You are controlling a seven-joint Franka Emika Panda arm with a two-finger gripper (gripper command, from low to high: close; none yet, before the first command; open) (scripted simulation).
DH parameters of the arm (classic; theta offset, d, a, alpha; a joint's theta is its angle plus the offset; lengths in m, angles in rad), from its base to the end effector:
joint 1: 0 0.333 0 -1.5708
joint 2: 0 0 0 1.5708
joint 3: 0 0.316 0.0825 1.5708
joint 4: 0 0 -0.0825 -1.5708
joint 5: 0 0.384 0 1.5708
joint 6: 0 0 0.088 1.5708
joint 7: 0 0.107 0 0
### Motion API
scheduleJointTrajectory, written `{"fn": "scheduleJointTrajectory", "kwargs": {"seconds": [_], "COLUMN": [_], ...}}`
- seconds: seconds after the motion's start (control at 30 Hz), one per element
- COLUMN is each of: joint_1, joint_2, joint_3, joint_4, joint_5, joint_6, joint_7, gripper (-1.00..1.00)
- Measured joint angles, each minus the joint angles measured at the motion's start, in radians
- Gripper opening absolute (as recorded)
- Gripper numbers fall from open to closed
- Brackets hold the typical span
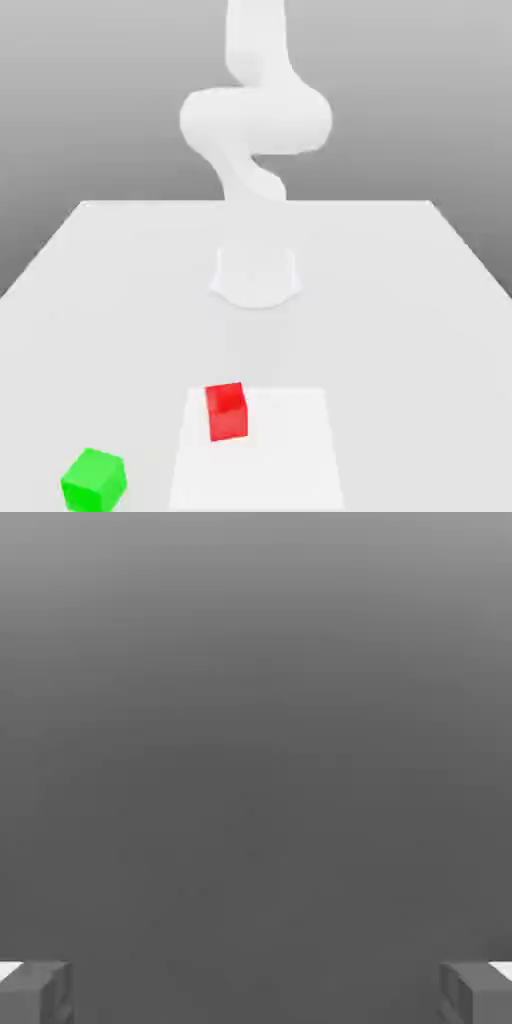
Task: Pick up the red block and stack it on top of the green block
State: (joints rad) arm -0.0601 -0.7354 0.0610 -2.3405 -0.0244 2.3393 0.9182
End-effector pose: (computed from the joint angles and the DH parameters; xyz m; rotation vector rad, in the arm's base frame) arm 0.3733 0.0079 0.6709 -2.4383 1.1885 -0.9755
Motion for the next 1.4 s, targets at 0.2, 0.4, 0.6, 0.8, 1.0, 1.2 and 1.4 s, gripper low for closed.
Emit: {"fn": "scheduleJointTrajectory", "kwargs": {"seconds": [0.2, 0.4, 0.6, 0.8, 1.0, 1.2, 1.4], "joint_1": [-0.139, -0.256, -0.342, -0.378, -0.371, -0.370, -0.328], "joint_2": [0.167, 0.336, 0.499, 0.641, 0.736, 0.811, 0.906], "joint_3": [0.127, 0.214, 0.260, 0.266, 0.267, 0.247, 0.180], "joint_4": [-0.099, -0.195, -0.291, -0.389, -0.454, -0.436, -0.424], "joint_5": [-0.060, -0.112, -0.142, -0.103, 0.016, -0.045, -0.156], "joint_6": [0.096, 0.187, 0.280, 0.378, 0.464, 0.527, 0.602], "joint_7": [0.289, 0.566, 0.825, 1.035, 1.128, 1.184, 1.265], "gripper": [0.00, 0.00, 0.00, 0.00, 0.00, 0.00, 0.00]}}
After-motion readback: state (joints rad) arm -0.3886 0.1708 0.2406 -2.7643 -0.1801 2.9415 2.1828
